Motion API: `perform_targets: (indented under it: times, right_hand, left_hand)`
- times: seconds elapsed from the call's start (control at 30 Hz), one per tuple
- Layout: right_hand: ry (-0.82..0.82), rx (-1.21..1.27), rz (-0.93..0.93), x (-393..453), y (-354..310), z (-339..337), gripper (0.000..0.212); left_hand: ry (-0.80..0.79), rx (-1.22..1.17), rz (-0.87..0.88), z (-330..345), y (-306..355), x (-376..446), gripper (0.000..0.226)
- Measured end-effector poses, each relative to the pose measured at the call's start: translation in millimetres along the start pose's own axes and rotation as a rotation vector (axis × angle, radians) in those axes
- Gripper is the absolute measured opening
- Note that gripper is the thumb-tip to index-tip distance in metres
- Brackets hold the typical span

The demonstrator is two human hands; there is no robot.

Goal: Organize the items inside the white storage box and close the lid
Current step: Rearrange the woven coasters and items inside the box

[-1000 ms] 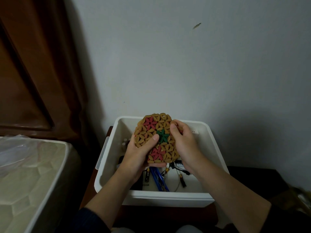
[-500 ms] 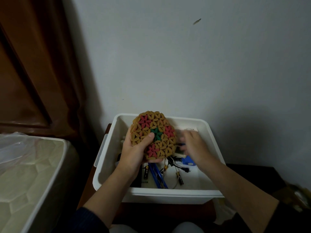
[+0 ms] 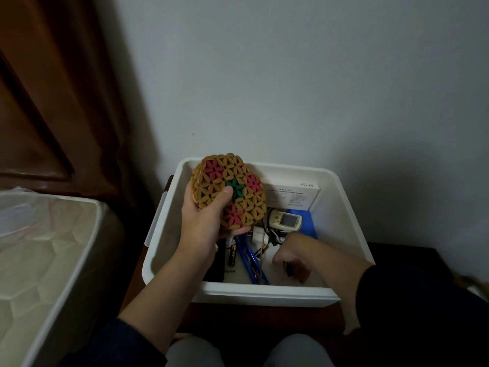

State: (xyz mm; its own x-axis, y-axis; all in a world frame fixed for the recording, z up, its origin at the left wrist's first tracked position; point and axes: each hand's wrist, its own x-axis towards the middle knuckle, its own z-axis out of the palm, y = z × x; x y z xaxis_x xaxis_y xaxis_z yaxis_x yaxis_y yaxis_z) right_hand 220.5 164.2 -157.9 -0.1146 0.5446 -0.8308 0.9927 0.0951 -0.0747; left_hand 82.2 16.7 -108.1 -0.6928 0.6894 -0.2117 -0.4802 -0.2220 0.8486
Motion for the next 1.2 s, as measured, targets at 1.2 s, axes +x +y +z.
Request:
perform_targets:
  times: [1.2]
  right_hand:
    - [-0.352,0.992,-0.663,-30,-11,-63,0.086]
  left_hand:
    - [-0.119,0.018,-0.095,5,-5,-2,0.054]
